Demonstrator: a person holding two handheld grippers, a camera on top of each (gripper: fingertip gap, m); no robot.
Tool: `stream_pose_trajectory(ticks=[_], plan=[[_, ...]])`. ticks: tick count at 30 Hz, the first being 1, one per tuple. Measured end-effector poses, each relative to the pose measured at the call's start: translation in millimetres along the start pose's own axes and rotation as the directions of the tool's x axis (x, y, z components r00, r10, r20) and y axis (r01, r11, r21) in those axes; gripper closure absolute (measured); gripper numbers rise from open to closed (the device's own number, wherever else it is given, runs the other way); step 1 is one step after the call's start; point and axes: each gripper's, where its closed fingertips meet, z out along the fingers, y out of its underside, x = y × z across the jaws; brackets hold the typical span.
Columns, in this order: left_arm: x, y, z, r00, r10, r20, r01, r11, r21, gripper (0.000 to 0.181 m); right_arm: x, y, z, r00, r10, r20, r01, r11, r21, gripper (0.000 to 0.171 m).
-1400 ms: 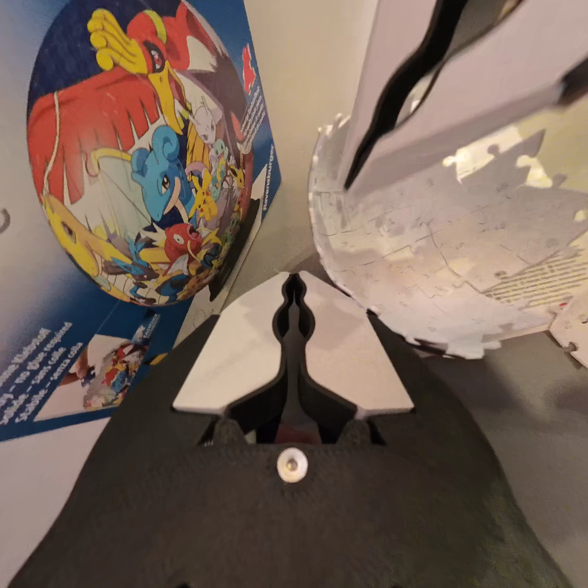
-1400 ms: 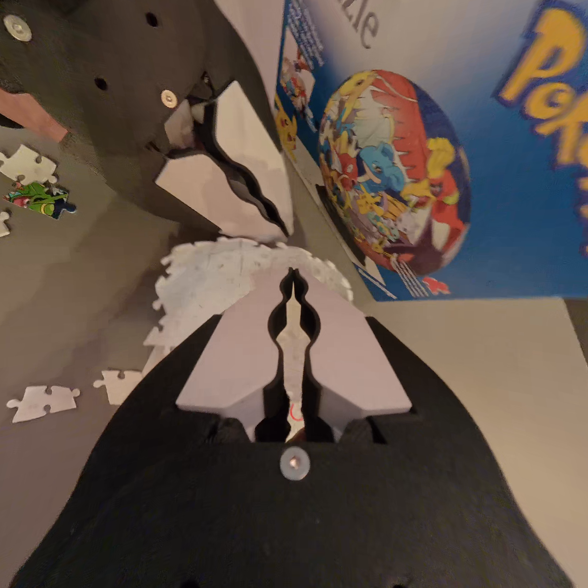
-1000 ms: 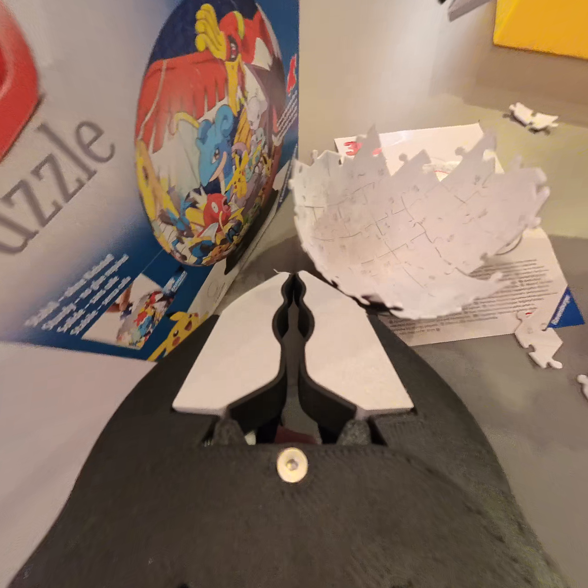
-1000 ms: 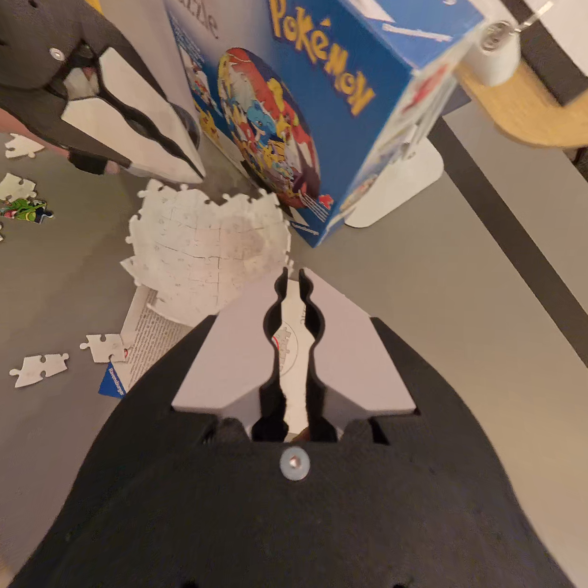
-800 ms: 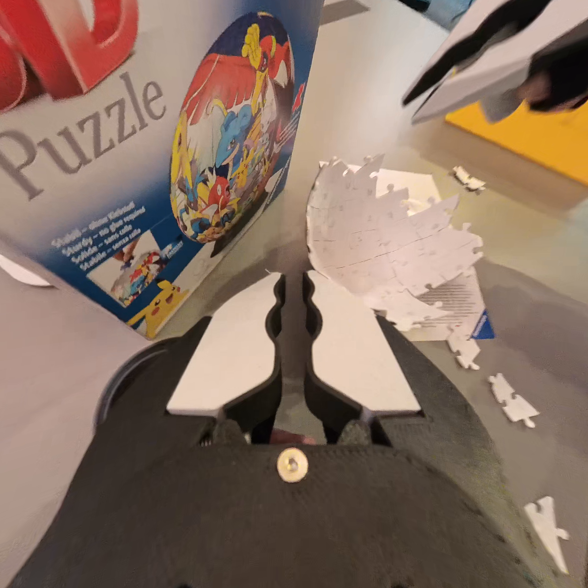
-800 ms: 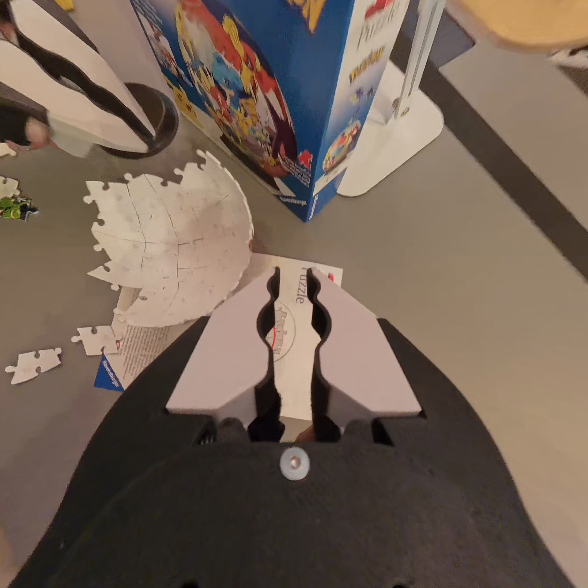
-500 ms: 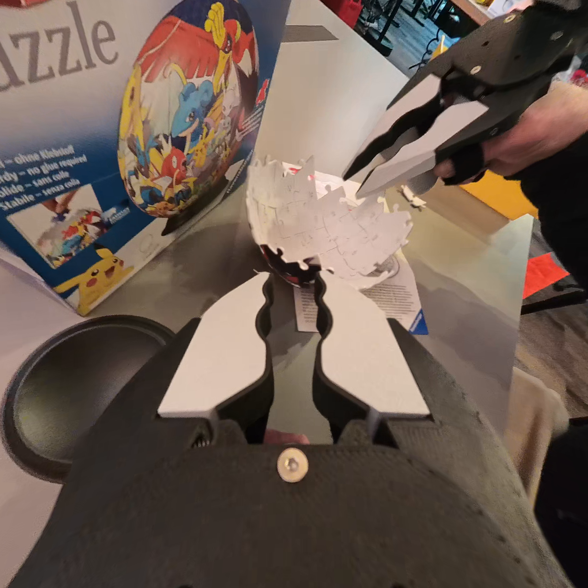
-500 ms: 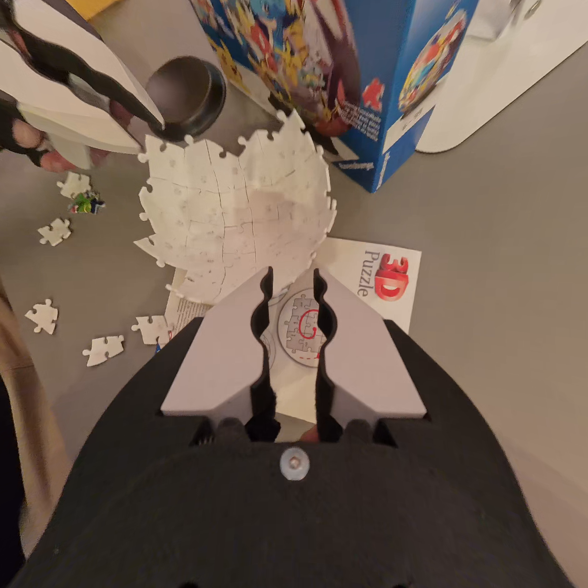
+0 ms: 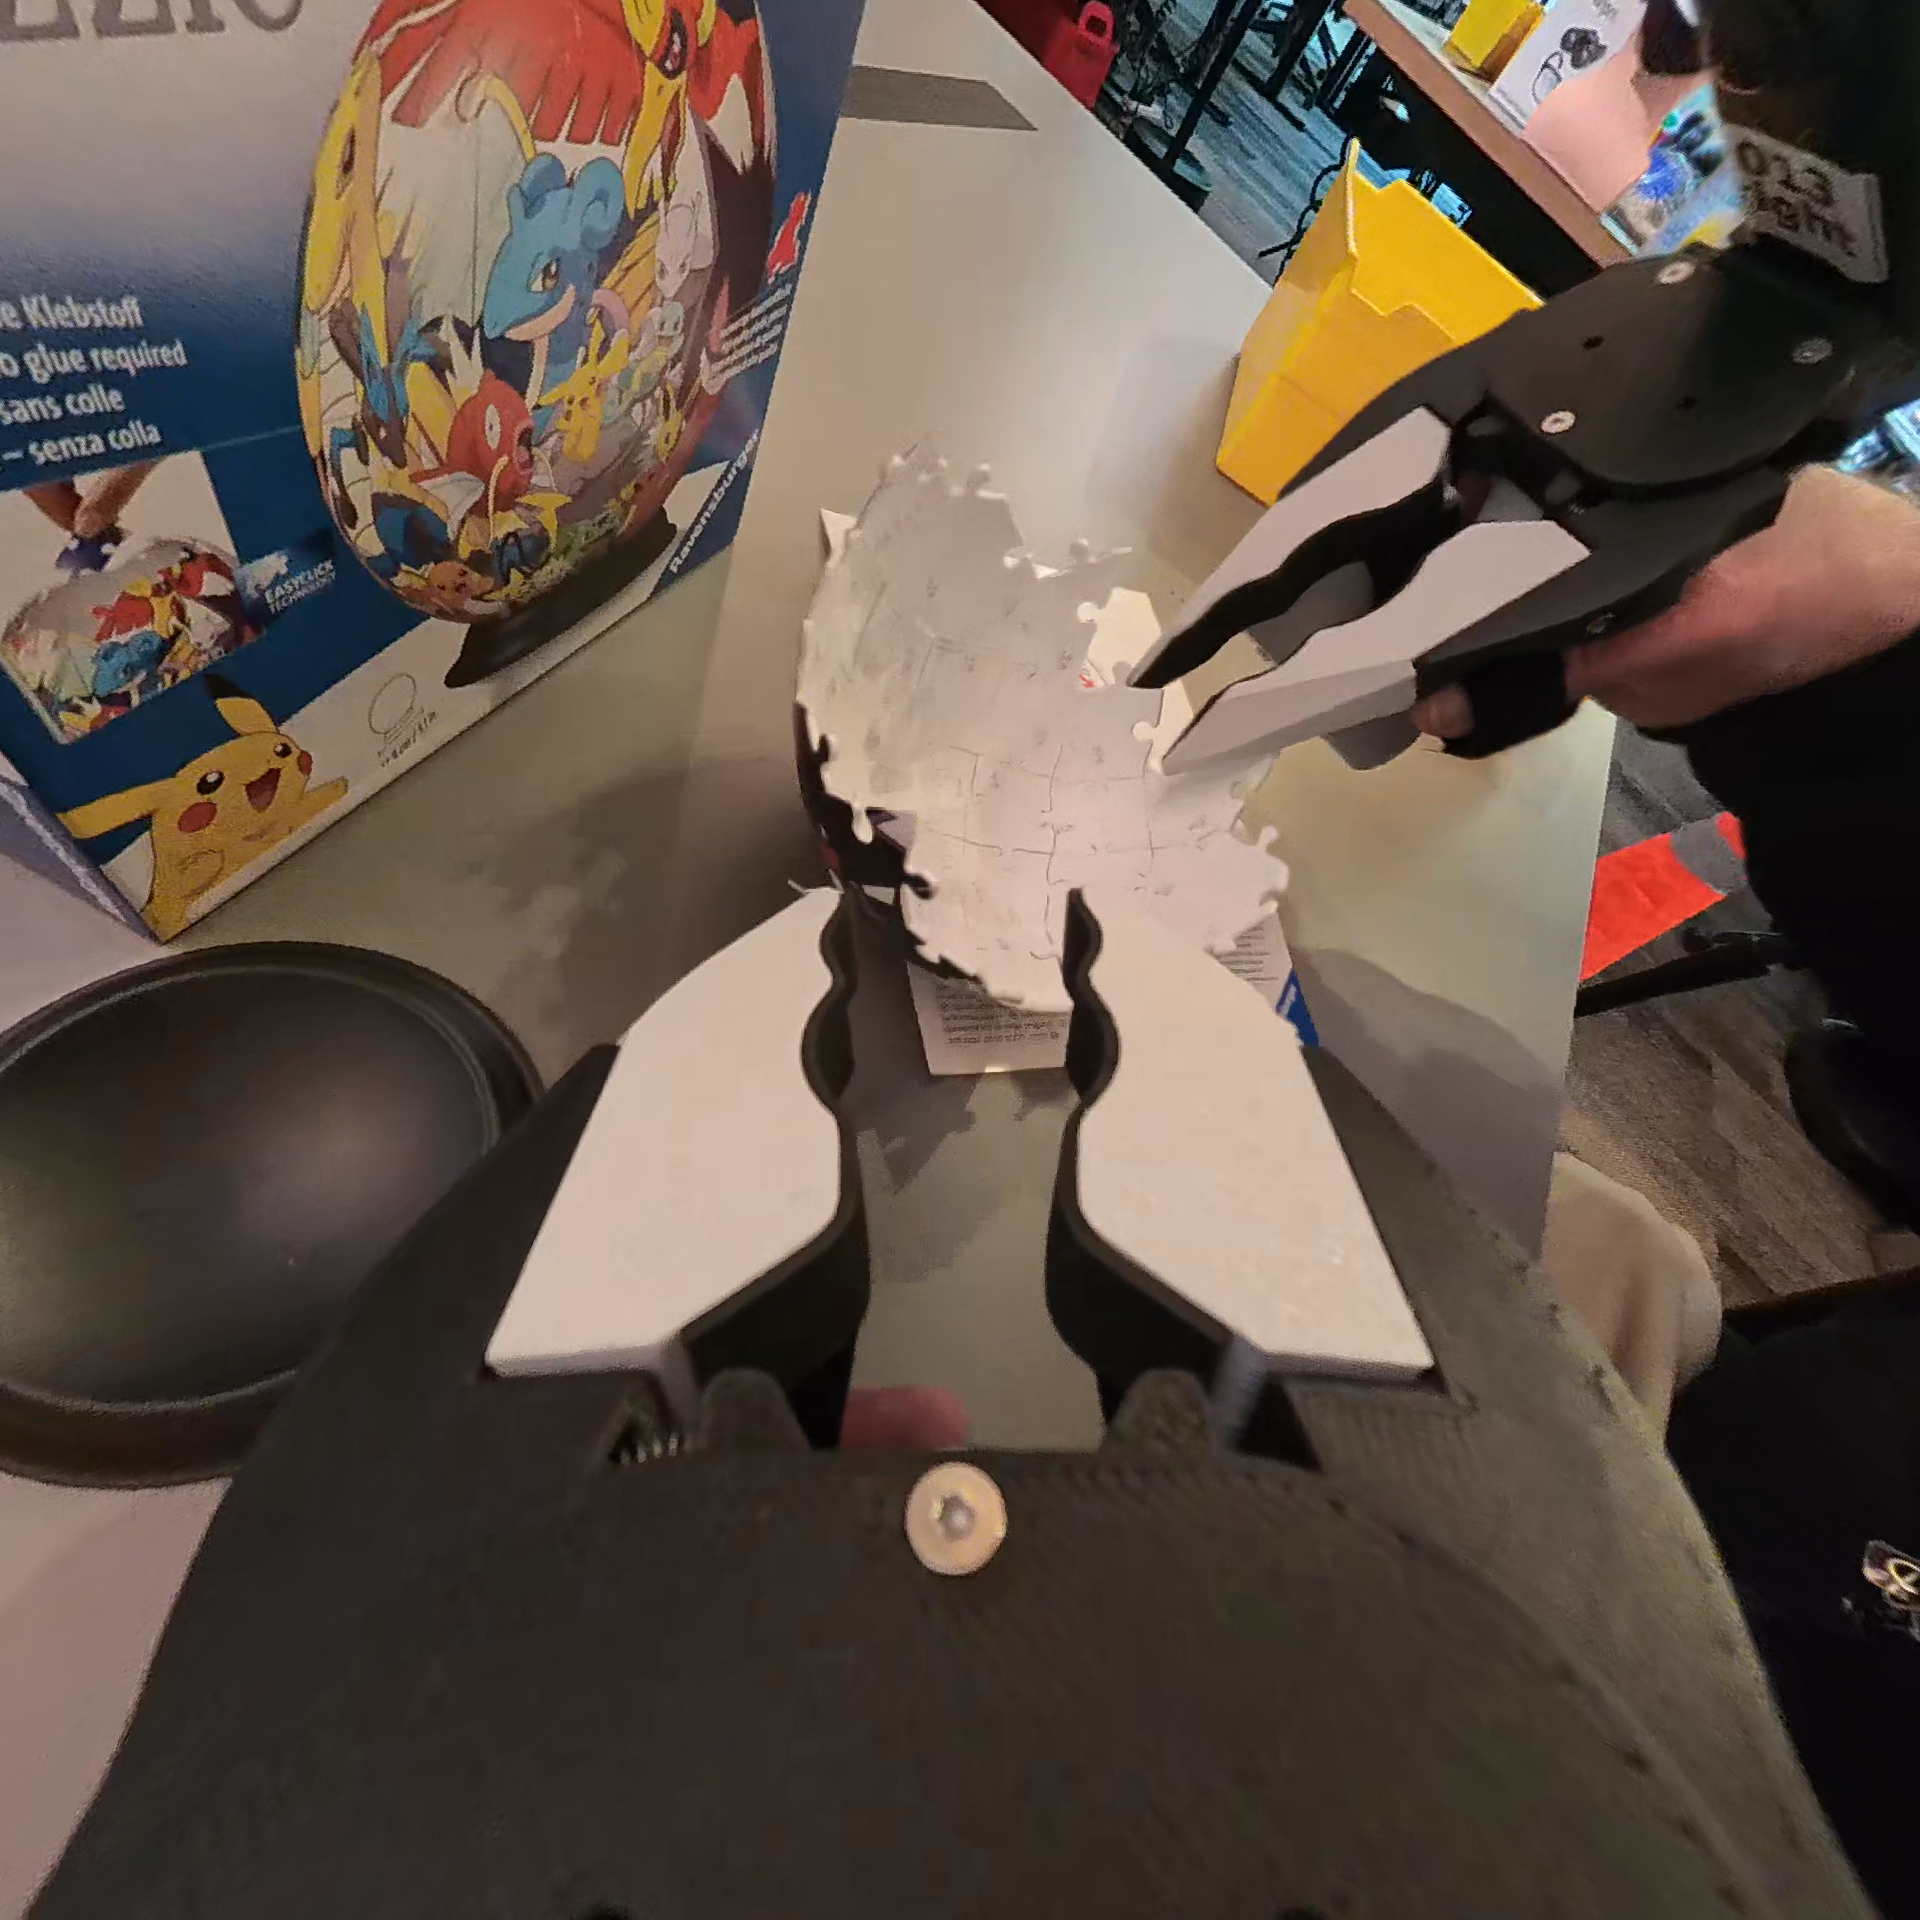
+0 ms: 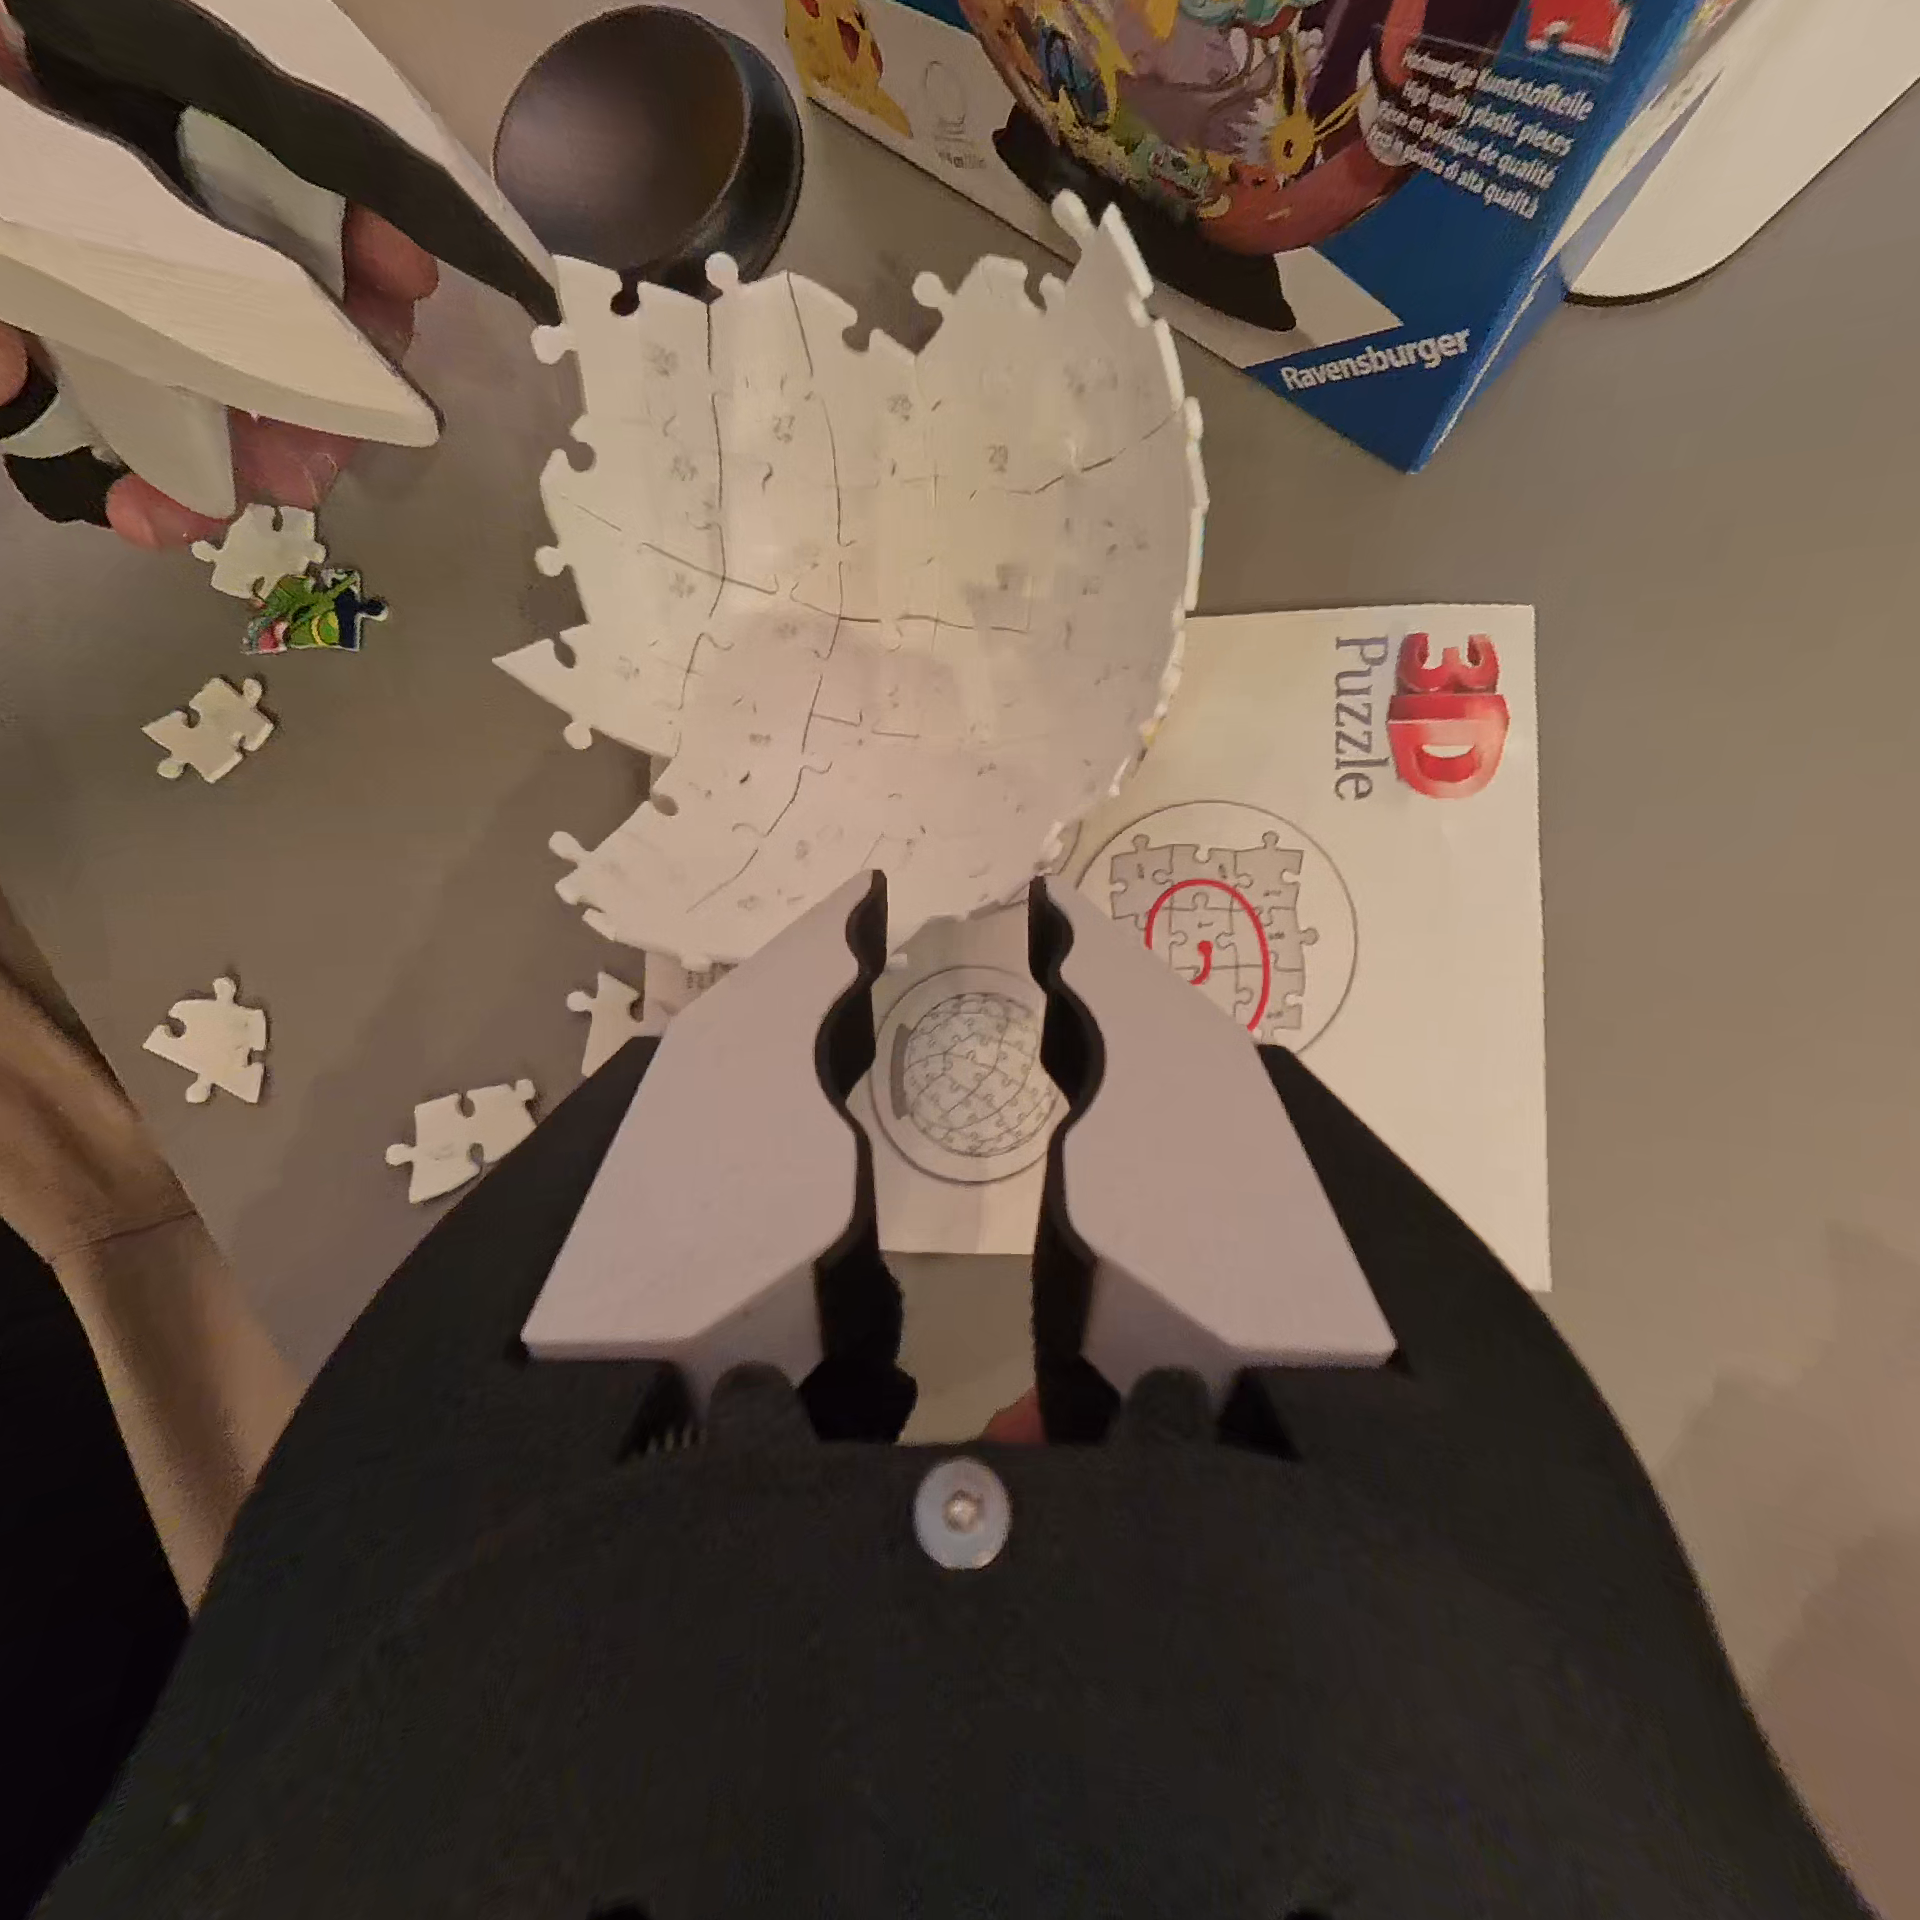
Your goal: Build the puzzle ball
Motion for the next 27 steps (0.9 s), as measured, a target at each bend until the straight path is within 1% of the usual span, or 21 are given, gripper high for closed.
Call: stream_pose_trajectory(ticks=[3,7,13,20,23,24,25,27], plan=[[-1.1,-0.4,-0.5,1.0,0.002,0.007,-0.002,1.0,0.0,0.143,-10.3,2.6,-3.5,1.0,0.005,-0.028,-0.004,1.0,0.02,0.146],[-6.6,5.3,2.7,0.998,0.029,0.051,-0.027,0.999,-0.036,0.143,-22.0,8.2,-4.9,0.996,-0.01,-0.088,0.012,1.0,0.025,0.146],[-18.1,13.6,9.0,0.992,0.068,0.108,-0.058,0.994,-0.095,0.145,-45.8,9.7,-3.1,0.995,-0.031,-0.097,0.036,0.998,0.05,0.146],[-27.8,20.4,18.0,0.986,0.093,0.141,-0.073,0.987,-0.142,0.157,-56.7,14.5,-1.8,0.998,-0.011,-0.07,0.016,0.997,0.073,0.145],[-32.8,21.9,22.3,0.977,0.13,0.166,-0.102,0.981,-0.166,0.163,-60.0,15.6,-1.5,0.998,-0.012,-0.065,0.017,0.997,0.079,0.145],[-32.3,22.3,23.7,0.977,0.14,0.161,-0.112,0.979,-0.171,0.17,-61.3,15.9,-1.9,0.998,-0.01,-0.061,0.015,0.997,0.082,0.145],[-31.9,21.9,24.9,0.976,0.147,0.158,-0.119,0.978,-0.173,0.173,-62.6,16.1,-2.7,0.998,-0.008,-0.056,0.013,0.996,0.087,0.145],[-32.4,22.1,26.8,0.973,0.167,0.158,-0.137,0.973,-0.185,0.176,-65.0,17.8,-3.9,0.999,-0.005,-0.045,0.009,0.996,0.09,0.144]])
